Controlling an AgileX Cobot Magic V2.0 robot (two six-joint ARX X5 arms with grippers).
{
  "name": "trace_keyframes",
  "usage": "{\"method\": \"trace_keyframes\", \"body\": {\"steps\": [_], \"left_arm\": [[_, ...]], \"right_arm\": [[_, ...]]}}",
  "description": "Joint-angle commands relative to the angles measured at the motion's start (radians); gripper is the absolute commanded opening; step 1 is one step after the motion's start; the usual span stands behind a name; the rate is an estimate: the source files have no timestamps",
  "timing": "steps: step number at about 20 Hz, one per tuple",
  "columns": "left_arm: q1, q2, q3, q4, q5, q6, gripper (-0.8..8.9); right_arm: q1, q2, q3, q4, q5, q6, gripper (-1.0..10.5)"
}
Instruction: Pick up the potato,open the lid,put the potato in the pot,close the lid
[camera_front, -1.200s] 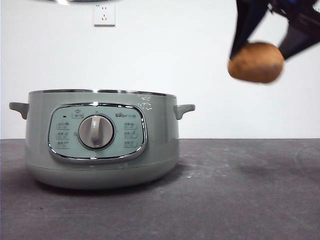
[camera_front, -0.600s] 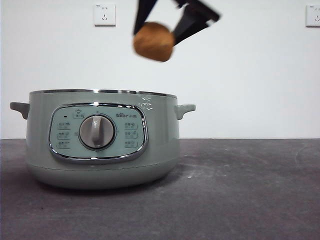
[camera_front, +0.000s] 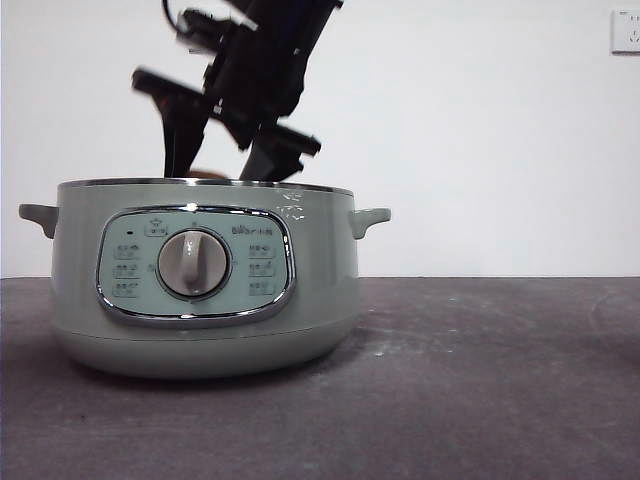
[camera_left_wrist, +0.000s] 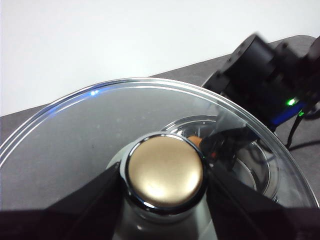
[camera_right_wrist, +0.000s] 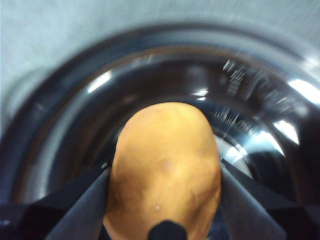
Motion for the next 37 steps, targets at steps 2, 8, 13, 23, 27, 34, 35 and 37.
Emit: {"method": "trace_keyframes", "body": {"steps": [2,8,13,23,27,34,35,37], "left_arm": [[-0.001,-0.013,0.012,0.049,-0.006,0.009,-0.08],[-0.001,-0.013,0.012,0.043,-0.006,0.01,-0.08],[-0.001,-0.012,0.012,0.018,-0.006,0.009,-0.08],[-0.001,0.079,0.012,0.057,-0.006,0.009,-0.08],[-0.001,0.225,0.012,0.138,-0.002,0.009,-0.08],[-0.002,0.487,0.012,0.337,0.11,-0.047,-0.08],[-0.004,0.52,0.012,0.365,0.11,-0.056,-0.08],[-0.014,0.578,0.012,0.417,0.119,-0.082,-0.08]], "right_arm": [[0.009,0.056,0.004,0.004,0.019,-0.023,-0.1],[0.006,0.1,0.004,-0.032,0.019,-0.041,0.1],[0.007,0.099,0.004,-0.031,0.018,-0.041,4.5],[-0.022,-0.161,0.004,-0.205,0.023,-0.038,4.4],[-0.074,-0.371,0.004,-0.345,0.147,-0.038,4.4],[-0.141,-0.584,0.004,-0.453,0.152,-0.038,4.4],[-0.151,-0.605,0.004,-0.474,0.152,-0.038,4.4],[-0.176,-0.642,0.004,-0.515,0.152,-0.038,4.4]]}}
